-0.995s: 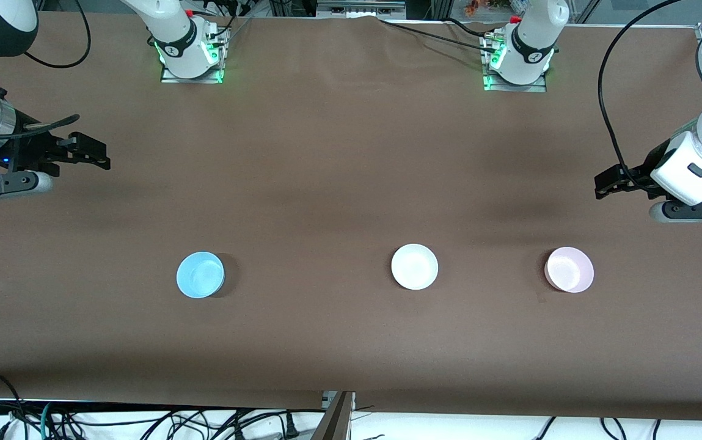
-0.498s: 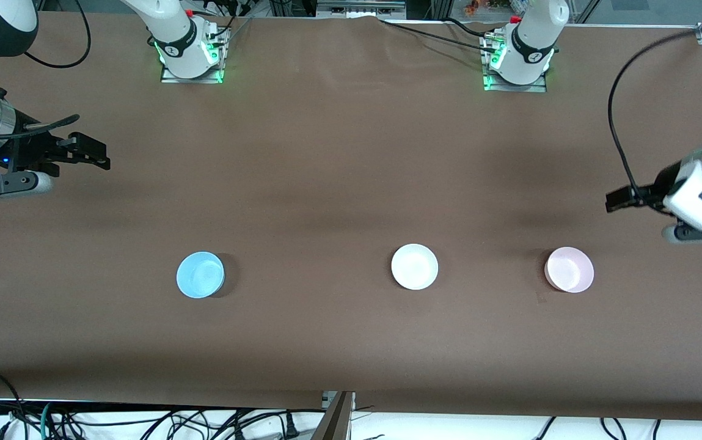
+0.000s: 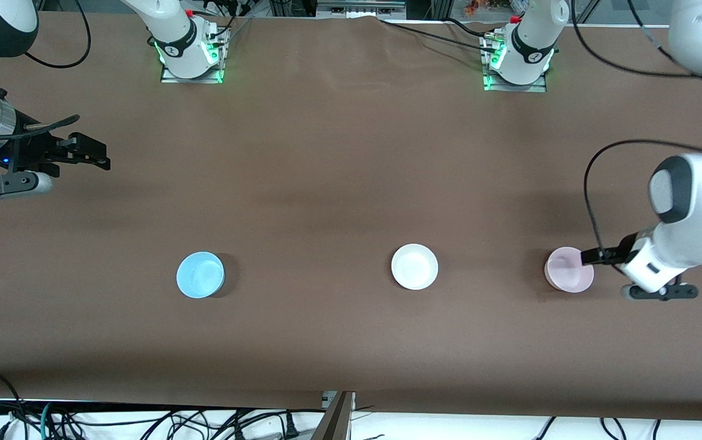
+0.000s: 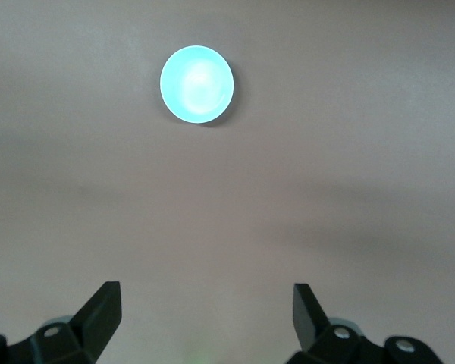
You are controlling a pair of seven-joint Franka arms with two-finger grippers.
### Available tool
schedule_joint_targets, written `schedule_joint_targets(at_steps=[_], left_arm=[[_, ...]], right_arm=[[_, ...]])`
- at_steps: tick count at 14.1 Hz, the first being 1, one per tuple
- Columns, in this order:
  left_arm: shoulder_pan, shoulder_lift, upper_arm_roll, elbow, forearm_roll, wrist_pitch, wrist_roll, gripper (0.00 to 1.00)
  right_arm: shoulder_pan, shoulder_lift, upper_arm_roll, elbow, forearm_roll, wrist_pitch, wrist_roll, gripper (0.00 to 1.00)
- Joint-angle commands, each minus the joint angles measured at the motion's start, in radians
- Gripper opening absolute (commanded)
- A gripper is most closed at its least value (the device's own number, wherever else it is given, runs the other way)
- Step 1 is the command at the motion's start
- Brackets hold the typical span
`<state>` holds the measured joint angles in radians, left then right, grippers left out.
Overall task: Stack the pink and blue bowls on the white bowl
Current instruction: 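Lower the left gripper and grasp the pink bowl rim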
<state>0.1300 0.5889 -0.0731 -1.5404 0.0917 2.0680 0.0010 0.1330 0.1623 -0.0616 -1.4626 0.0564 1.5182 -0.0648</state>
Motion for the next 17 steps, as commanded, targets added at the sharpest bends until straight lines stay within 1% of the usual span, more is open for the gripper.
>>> schedule_joint_targets(at_steps=[1, 4, 11, 14, 17], left_arm=[[0.003, 0.087, -0.005, 0.029, 0.06, 0.078, 0.024, 1.0], [0.007, 0.12, -0.005, 0.026, 0.086, 0.092, 0.053, 1.0], [0.059, 0.129, -0.007, 0.022, 0.077, 0.112, 0.223, 1.0], [0.085, 0.138, -0.01, 0.011, 0.072, 0.149, 0.244, 1.0], [0.089, 0.143, -0.01, -0.01, 0.071, 0.153, 0.24, 1.0]], right_arm=[[-0.006, 0.003, 0.003, 0.015, 0.014, 0.005, -0.004, 1.0], [0.002, 0.003, 0.006, 0.019, 0.011, 0.01, -0.003, 1.0], [-0.001, 0.006, 0.011, 0.027, 0.009, 0.01, -0.007, 1.0], [-0.003, 0.01, 0.011, 0.027, 0.011, 0.008, -0.007, 1.0], [-0.003, 0.01, 0.011, 0.027, 0.011, 0.008, -0.007, 1.0]])
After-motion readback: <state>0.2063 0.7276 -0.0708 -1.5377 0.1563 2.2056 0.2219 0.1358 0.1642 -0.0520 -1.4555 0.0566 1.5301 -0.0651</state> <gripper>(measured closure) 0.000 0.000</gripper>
